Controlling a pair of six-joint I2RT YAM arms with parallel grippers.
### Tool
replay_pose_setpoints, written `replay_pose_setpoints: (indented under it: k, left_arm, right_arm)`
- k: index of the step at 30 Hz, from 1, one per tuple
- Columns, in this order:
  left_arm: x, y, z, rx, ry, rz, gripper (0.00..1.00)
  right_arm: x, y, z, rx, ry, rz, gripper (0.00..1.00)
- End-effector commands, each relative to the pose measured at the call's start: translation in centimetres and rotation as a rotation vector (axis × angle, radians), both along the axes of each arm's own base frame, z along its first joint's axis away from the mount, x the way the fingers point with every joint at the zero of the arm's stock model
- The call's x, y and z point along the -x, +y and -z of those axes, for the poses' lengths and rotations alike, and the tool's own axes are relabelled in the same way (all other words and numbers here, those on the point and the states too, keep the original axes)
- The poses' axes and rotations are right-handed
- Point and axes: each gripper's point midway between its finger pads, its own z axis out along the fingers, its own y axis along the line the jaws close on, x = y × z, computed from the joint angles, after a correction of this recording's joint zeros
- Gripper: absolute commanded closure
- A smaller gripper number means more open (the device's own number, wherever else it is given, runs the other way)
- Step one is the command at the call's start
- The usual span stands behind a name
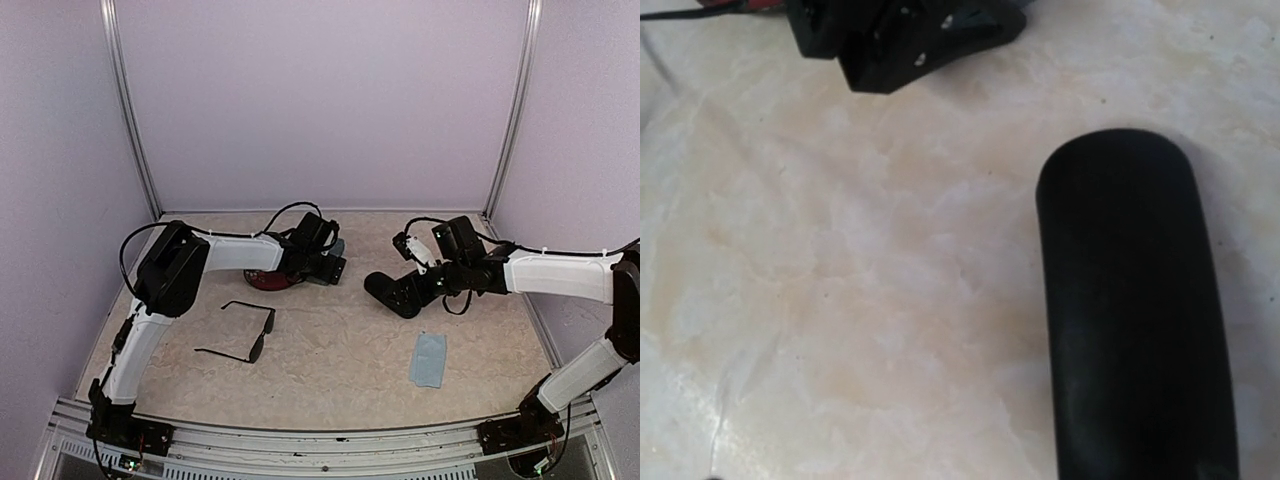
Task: Organize the sunglasses
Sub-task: Pick up the sunglasses case from the center of the board.
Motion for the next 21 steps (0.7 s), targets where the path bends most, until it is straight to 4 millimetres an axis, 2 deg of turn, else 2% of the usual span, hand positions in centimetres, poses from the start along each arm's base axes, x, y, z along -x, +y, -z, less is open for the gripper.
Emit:
replay_pose_setpoints:
  k: [1,5,10,15,18,21]
  left_arm:
    - [0.2,-0.7,0.1,-0.020,-0.012,-0.003,0.13]
    - [0.7,-1.1,-0.1,-0.010,-0.005,0.012,0.24]
    - [1.7,-1.9,-1.6,-0.007,-0.024,0.040,0.44]
    - [3.2,-1.8,-5.3,0.026,-0.068,0.053,0.60]
    - [4.6,-0.8,-7.0,0.031,-0.087,0.050,0.73]
    - [6.5,0.3,-8.7,0.071,-0.110,0.043,0.79]
  right_arm:
    - [0.7,0.3,0.0,-0.019,-0.002,-0.007,0.00]
    - [0.9,0.3,0.1,-0.018,0.002,-0.009,0.00]
    - [1.0,0.5,-0.8,-0.036,-0.009,-0.011,0.00]
    - [1.2,0.4,-1.8,-0.046,-0.020,-0.005,0.00]
    - [1.5,0.2,-2.0,-0.048,-0.014,-0.002,0.01]
    - [1.9,0.3,-1.9,-0.067,-0.008,0.001,0.01]
